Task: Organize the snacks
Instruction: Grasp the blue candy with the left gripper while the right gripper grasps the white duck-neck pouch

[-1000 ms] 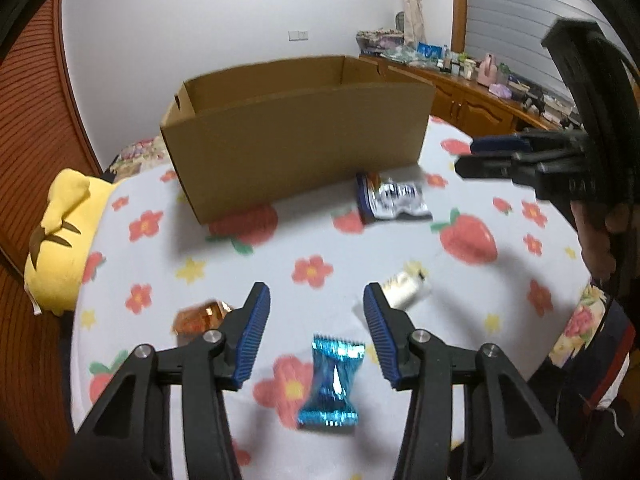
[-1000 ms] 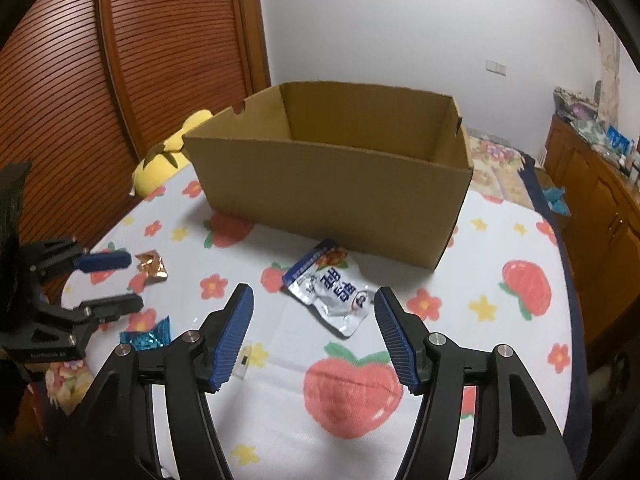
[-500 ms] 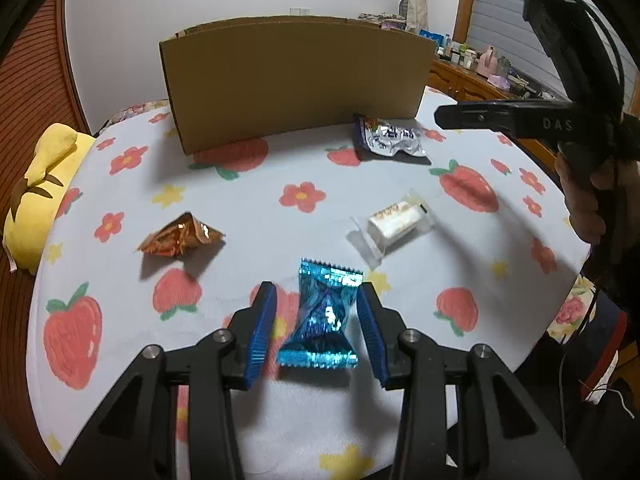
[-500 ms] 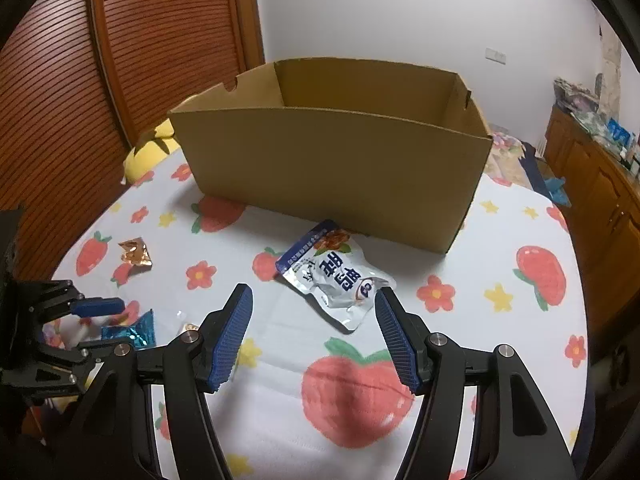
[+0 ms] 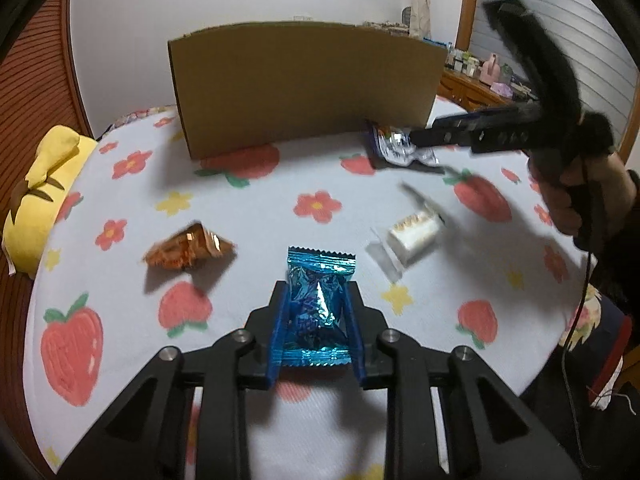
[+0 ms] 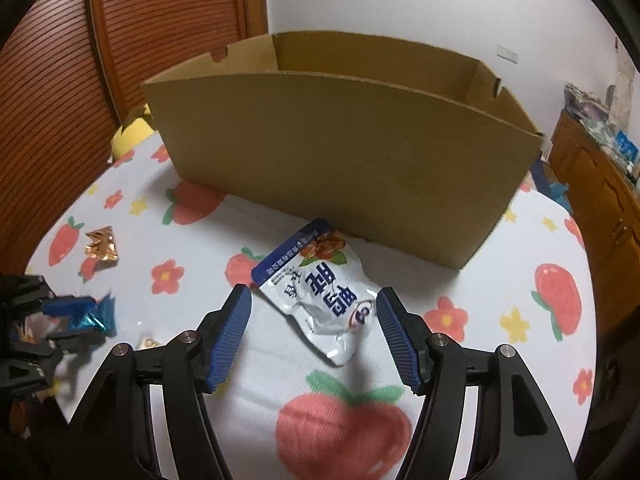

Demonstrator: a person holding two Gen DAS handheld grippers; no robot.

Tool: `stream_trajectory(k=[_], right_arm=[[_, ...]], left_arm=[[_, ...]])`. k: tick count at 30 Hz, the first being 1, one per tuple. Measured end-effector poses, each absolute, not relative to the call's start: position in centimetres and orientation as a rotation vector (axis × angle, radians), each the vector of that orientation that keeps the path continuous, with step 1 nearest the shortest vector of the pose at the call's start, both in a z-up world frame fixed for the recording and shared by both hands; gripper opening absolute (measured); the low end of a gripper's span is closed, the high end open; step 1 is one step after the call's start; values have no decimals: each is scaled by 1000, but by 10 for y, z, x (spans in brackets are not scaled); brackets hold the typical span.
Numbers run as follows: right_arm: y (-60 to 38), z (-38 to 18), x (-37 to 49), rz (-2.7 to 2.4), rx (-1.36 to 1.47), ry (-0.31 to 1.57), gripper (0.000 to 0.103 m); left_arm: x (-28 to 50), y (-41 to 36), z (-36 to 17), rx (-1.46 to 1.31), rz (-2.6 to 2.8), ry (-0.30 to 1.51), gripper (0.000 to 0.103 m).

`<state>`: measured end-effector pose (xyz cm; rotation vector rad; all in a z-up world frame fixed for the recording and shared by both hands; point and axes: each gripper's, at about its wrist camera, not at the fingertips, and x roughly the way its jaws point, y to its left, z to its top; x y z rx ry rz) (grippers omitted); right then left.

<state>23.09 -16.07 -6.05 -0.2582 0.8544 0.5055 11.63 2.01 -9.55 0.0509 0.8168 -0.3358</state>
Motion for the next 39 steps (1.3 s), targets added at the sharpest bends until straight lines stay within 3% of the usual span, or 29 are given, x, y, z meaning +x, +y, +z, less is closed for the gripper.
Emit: stream_trajectory(k=[15, 33, 35, 37, 39], right_arm=[[-156, -80, 258, 532, -236, 915, 67], [-150, -88, 250, 495, -314, 871, 73], [-151, -88, 252, 501, -315, 876, 72], [-154, -87, 252, 508, -314, 879, 61], [-156, -86, 252, 516, -313, 892, 61]], left_arm=[[138, 22, -88, 36, -318, 702, 25], [139, 18, -94, 52, -297, 717, 25], [139, 18, -95, 50, -299, 719, 25], [139, 18, -95, 46, -298, 719, 25], [140, 19, -95, 39, -297, 722, 25]])
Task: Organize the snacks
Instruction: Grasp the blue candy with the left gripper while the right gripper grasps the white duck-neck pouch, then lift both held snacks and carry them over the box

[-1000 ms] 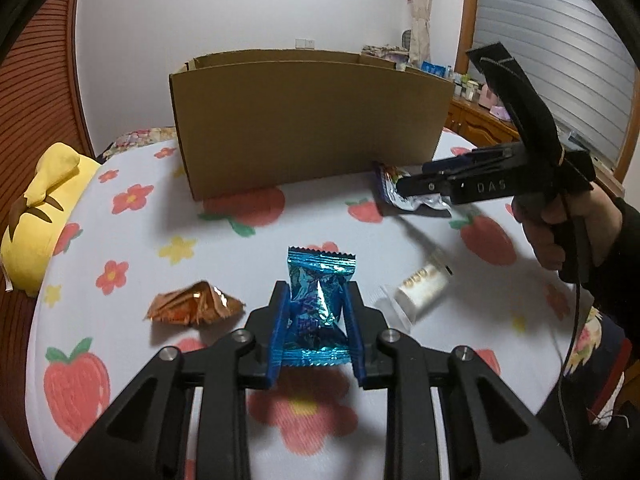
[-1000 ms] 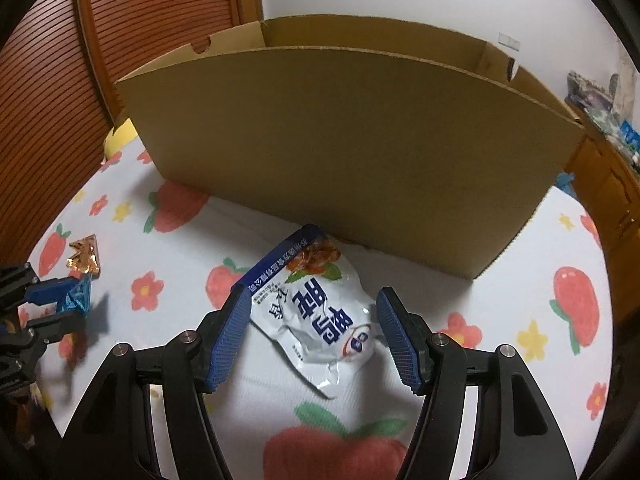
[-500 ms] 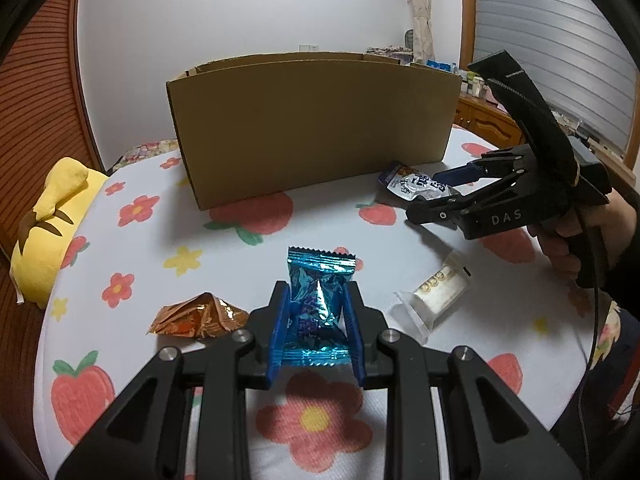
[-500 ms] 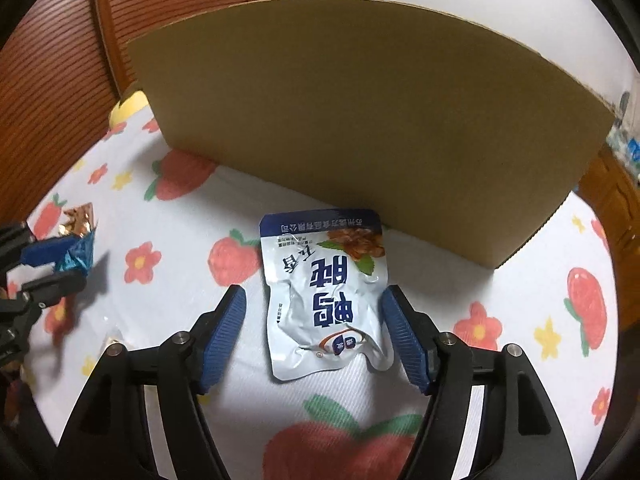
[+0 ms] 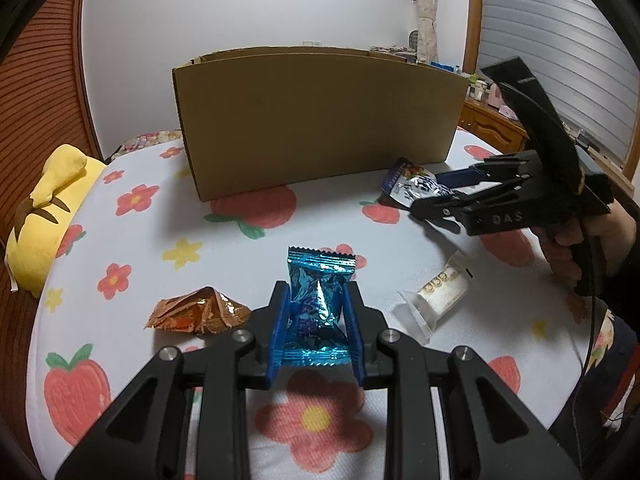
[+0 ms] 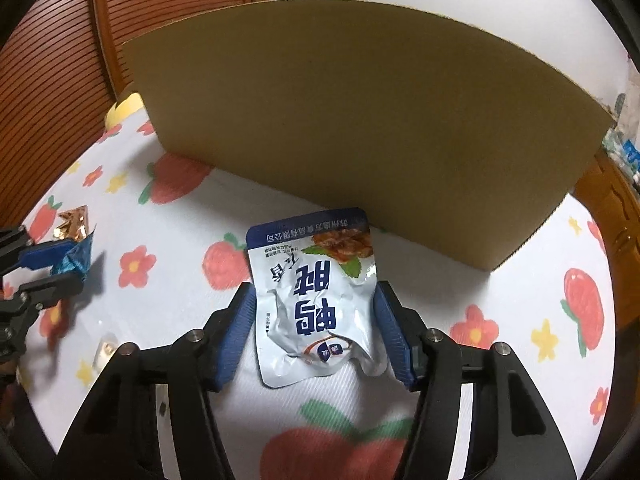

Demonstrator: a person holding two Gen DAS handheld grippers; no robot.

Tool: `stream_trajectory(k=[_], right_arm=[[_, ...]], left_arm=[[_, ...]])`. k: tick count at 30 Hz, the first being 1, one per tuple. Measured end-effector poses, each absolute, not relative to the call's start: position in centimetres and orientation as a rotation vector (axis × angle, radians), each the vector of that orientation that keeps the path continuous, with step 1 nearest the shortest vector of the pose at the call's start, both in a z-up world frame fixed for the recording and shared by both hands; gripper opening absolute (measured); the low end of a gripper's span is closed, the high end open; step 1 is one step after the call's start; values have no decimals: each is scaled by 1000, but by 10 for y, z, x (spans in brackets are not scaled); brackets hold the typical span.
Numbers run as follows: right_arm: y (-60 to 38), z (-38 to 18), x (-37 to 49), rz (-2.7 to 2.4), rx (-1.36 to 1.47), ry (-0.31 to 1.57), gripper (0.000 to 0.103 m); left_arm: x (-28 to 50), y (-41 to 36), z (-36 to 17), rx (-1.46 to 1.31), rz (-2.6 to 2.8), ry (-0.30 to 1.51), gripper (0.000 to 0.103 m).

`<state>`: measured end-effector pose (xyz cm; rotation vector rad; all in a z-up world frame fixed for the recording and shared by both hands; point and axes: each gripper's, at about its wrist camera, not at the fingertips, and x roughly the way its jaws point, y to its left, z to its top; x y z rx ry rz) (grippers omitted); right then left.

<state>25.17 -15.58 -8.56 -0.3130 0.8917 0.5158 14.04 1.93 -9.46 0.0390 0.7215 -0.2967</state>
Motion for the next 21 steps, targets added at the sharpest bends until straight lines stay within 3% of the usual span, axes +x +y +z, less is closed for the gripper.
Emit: stream_trajectory(k=[21], right_arm=[[-168, -65, 210, 546, -249, 802, 59]], left_arm=[[136, 19, -93, 42, -304, 691, 25]])
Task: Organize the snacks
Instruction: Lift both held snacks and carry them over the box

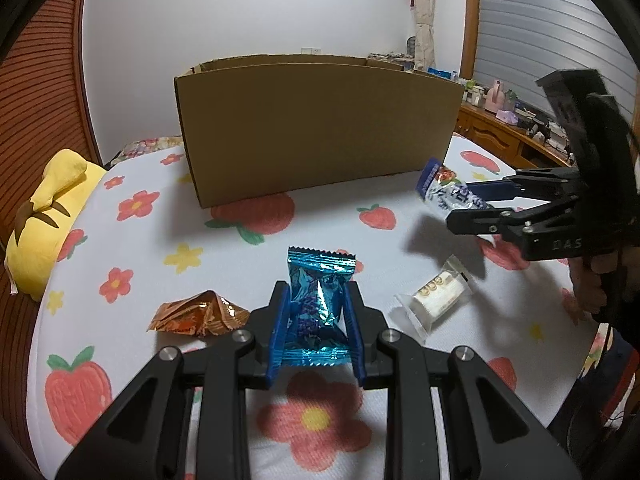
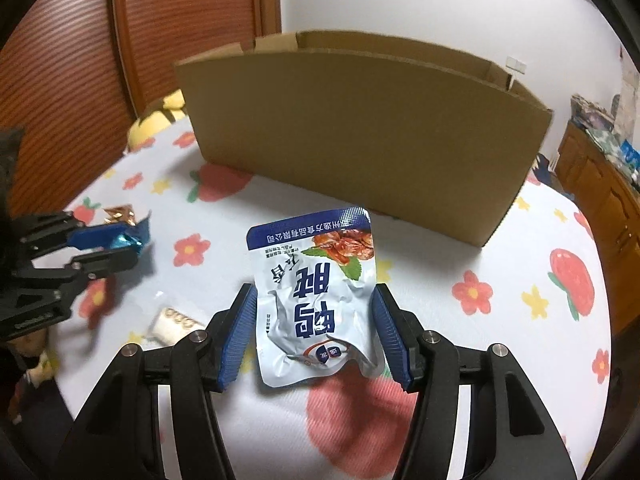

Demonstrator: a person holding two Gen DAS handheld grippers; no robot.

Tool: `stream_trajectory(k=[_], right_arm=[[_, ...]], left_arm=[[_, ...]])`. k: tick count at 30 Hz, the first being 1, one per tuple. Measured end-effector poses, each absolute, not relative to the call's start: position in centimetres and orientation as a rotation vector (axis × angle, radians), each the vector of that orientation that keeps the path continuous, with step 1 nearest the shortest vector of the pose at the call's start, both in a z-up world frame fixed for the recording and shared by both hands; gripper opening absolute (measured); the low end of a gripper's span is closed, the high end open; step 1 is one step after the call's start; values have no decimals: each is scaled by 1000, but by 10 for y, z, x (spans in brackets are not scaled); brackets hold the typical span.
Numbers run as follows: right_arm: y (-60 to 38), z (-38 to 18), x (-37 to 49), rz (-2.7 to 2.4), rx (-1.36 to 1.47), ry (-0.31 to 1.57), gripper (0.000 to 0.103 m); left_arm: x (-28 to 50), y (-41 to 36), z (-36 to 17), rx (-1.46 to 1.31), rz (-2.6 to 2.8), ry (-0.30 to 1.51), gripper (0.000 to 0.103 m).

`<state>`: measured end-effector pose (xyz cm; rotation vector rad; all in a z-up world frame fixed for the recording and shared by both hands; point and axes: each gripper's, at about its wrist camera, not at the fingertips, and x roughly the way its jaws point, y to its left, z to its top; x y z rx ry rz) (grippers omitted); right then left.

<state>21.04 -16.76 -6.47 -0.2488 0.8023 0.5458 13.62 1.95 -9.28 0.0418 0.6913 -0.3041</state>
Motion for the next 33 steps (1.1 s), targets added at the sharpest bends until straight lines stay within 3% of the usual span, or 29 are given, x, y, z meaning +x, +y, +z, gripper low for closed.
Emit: stream_trajectory(k=[23, 33], right_arm=[[-189, -45, 166, 544, -126, 740, 60], [-188, -9, 181, 543, -138, 668, 60]], left_arm=[[133, 15, -84, 70, -284, 675, 25], [150, 4, -43, 92, -307, 617, 25]])
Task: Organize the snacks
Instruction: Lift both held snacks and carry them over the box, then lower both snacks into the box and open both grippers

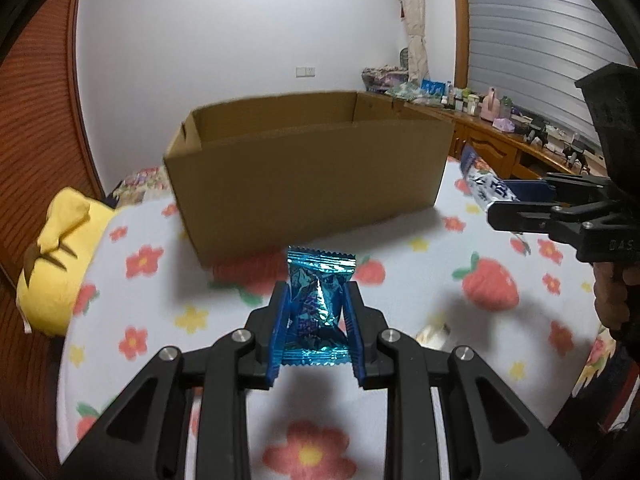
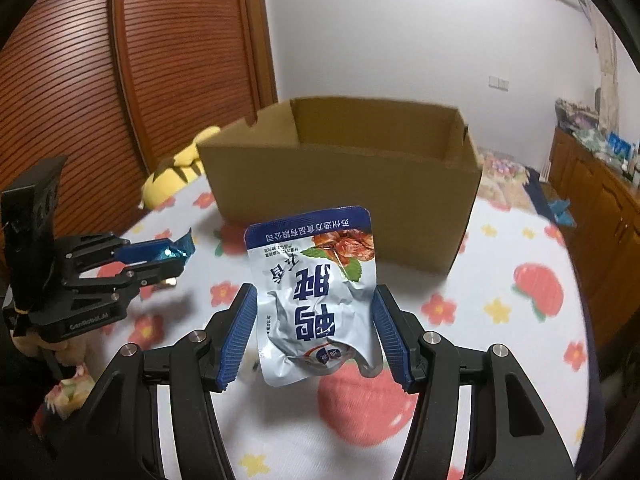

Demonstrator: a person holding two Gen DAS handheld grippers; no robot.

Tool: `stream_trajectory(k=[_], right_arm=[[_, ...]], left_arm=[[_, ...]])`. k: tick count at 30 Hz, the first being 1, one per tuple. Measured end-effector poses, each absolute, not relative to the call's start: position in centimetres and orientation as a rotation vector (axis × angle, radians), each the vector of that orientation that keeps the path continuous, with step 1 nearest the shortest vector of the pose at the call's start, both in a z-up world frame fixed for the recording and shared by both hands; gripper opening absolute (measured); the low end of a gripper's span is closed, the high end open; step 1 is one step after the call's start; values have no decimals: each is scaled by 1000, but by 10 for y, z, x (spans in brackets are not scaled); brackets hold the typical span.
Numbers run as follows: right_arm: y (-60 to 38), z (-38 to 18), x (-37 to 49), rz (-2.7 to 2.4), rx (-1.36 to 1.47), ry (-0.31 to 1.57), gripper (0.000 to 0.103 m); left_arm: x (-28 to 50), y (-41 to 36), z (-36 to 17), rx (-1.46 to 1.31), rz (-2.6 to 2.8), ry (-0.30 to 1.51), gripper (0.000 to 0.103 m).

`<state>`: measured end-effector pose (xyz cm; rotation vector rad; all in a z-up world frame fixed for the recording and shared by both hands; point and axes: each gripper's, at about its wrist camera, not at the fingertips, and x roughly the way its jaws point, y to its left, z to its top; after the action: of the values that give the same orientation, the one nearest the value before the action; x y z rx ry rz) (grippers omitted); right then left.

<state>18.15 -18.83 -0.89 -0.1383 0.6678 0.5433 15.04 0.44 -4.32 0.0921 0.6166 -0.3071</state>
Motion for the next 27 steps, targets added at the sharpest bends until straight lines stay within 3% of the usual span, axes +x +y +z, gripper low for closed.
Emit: stream_trajectory(k=[12, 27], right_arm=[[-183, 38, 236, 553, -139, 586, 60], [-181, 42, 316, 521, -127, 599, 60]], left_arm=[[208, -12, 18, 135, -324, 531, 25], [297, -12, 38, 141, -287, 543, 25]])
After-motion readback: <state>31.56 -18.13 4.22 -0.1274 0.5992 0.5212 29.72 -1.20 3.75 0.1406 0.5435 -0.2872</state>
